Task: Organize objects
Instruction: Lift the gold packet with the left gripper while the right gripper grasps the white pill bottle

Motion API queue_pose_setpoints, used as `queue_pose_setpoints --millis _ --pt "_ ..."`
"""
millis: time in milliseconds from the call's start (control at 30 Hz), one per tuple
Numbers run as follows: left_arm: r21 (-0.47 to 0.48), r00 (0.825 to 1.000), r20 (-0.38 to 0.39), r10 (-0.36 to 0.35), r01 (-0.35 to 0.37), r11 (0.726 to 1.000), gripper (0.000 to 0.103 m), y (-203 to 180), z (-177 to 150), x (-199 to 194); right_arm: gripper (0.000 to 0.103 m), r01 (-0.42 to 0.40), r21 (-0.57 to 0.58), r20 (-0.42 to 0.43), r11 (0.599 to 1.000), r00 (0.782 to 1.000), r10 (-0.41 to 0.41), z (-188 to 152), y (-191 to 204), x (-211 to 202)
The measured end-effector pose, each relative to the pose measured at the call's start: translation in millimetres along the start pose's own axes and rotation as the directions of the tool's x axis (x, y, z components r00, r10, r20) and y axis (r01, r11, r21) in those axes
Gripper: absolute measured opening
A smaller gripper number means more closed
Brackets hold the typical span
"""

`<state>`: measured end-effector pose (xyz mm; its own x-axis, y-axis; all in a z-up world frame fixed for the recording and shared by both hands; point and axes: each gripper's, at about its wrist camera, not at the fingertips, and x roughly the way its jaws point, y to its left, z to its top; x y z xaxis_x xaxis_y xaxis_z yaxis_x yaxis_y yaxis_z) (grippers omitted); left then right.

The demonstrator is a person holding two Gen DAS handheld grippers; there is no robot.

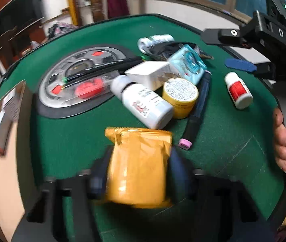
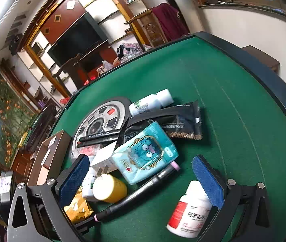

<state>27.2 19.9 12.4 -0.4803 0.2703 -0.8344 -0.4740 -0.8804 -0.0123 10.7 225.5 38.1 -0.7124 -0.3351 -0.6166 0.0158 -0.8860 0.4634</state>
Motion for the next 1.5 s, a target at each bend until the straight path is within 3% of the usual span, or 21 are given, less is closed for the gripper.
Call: queue_pose_setpoints --millis 200,333,567,733,900,1000,1133,1200,1333,1400,1500 --pt "-0.165 0.989 0.105 -0.103 0.119 0.979 0.044 12.2 -13.3 -36.6 0.103 0.007 0.062 0.035 0.998 0.999 -0.009 6.8 -15.9 -7.6" --pt "-0.203 0.974 0.206 -0.097 0.139 0.969 0.044 21.8 -25.3 -78.2 0.103 0.078 0.092 0.066 0.993 0.994 -0.084 11.6 -30.3 -19.9" --pt "-0.251 0.963 0.263 -0.052 0.121 0.96 0.044 47.1 -41.9 -106.1 0.103 0.167 0.098 -0.035 0.981 0.986 -0.164 -1.2 -46.5 -33.8" --pt "-0.32 0.969 0.245 -0.028 0.108 0.941 0.044 63.8 -52.7 -101.7 0.083 0.273 -0.03 -0.075 0.962 0.959 -0.274 -13.7 -24.3 -23.3" --pt "-0.363 0.969 0.247 -0.011 0.103 0.926 0.044 75.5 -64.2 -105.3 0.051 0.372 -0.128 -0.128 0.919 0.913 -0.387 -24.7 -13.3 0.0" --pt "-0.378 0.967 0.254 0.006 0.093 0.921 0.044 82.4 -70.2 -111.7 0.037 0.426 -0.168 -0.098 0.889 0.89 -0.445 -30.9 -10.3 0.2" --pt "-0.398 0.967 0.253 0.031 0.075 0.914 0.044 92.1 -76.0 -118.8 0.037 0.384 -0.158 -0.11 0.91 0.909 -0.402 -34.5 -13.3 -6.0" --pt "-0.409 0.967 0.252 0.035 0.074 0.91 0.044 98.9 -78.1 -122.3 0.037 0.322 -0.142 -0.117 0.936 0.933 -0.339 -36.7 -12.4 -13.3" --pt "-0.415 0.966 0.245 0.08 0.029 0.909 0.044 114.7 -81.2 -132.1 0.037 0.099 -0.116 -0.117 0.988 0.987 -0.113 -36.8 9.3 -31.9" --pt "-0.427 0.967 0.238 0.095 0.016 0.904 0.044 124.4 -82.8 -135.8 0.037 -0.012 -0.102 -0.136 0.995 0.991 -0.002 -36.4 26.8 -31.8" --pt "-0.445 0.967 0.219 0.127 -0.017 0.895 0.044 140.3 -83.5 -140.8 0.037 -0.154 -0.091 -0.185 0.984 0.973 0.135 -34.1 57.2 -25.9"
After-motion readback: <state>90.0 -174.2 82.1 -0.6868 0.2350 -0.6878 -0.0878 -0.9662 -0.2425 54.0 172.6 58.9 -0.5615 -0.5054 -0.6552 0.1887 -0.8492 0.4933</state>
